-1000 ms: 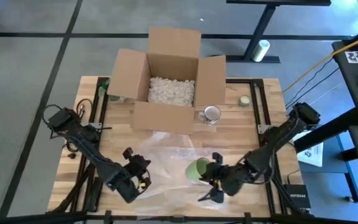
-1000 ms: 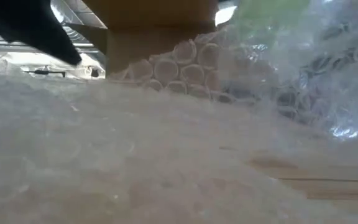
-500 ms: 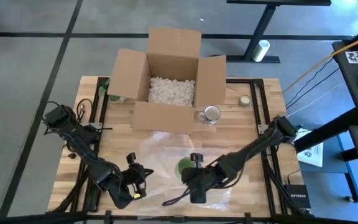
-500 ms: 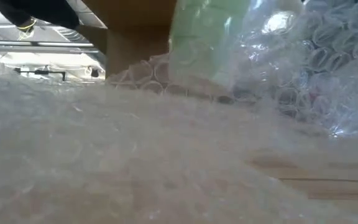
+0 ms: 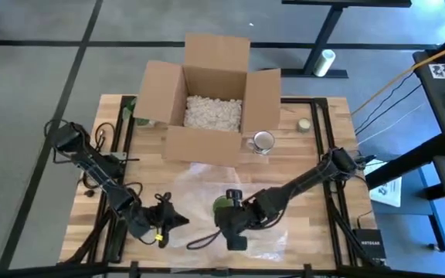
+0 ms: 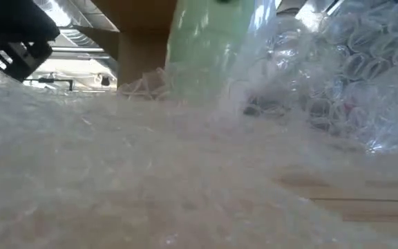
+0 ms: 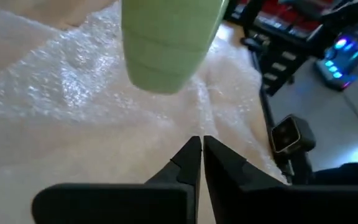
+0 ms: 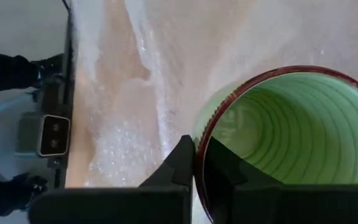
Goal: Wrap mug
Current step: Wrap the green mug with the bubble wrap
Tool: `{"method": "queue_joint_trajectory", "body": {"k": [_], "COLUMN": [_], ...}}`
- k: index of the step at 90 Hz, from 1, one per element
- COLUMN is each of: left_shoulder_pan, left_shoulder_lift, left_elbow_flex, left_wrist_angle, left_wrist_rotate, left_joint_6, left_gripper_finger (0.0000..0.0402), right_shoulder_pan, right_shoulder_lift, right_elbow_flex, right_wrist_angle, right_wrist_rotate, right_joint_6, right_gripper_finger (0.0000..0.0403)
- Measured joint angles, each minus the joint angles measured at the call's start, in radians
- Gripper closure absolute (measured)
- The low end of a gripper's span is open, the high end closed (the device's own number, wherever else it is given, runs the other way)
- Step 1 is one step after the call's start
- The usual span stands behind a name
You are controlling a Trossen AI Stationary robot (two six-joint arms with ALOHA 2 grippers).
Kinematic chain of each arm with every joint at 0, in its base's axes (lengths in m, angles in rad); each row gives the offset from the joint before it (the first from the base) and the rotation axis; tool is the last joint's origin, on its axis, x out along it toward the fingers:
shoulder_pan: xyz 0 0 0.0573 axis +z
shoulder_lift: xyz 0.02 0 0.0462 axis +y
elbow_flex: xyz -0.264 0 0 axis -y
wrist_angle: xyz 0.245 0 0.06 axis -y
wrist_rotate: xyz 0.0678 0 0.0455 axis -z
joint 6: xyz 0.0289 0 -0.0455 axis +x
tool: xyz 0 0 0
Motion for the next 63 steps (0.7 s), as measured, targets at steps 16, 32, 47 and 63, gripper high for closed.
{"method": "queue_joint_trajectory", "body": {"k": [16,32,47,63], "left_shoulder_pan": [0.011,0.039,0.070,0.087], "left_shoulder_lift": [0.000,0.000,0.000,0.000], "left_elbow_flex": [-0.023,-0.026,-0.025,-0.025], "left_wrist_angle": [0.023,0.039,0.066,0.075], "left_wrist_rotate": [0.019,0.035,0.035,0.035], "left_joint_6": [0.052,0.157,0.252,0.271], "left_gripper_finger": [0.0402,0.0402,0.0402,0.0402], "right_shoulder_pan": [-0.039,-0.075,-0.103,-0.109], "right_shoulder_lift": [0.015,0.015,0.021,0.038], "right_elbow_flex": [0.000,-0.003,-0.003,-0.003], "right_wrist_angle": [-0.011,-0.091,-0.091,-0.096], "right_wrist_rotate": [-0.043,-0.060,-0.131,-0.156], "right_joint_6": [-0.024,-0.045,-0.096,-0.122], "right_gripper_finger": [0.0403,0.0403,0.0402,0.0394]}}
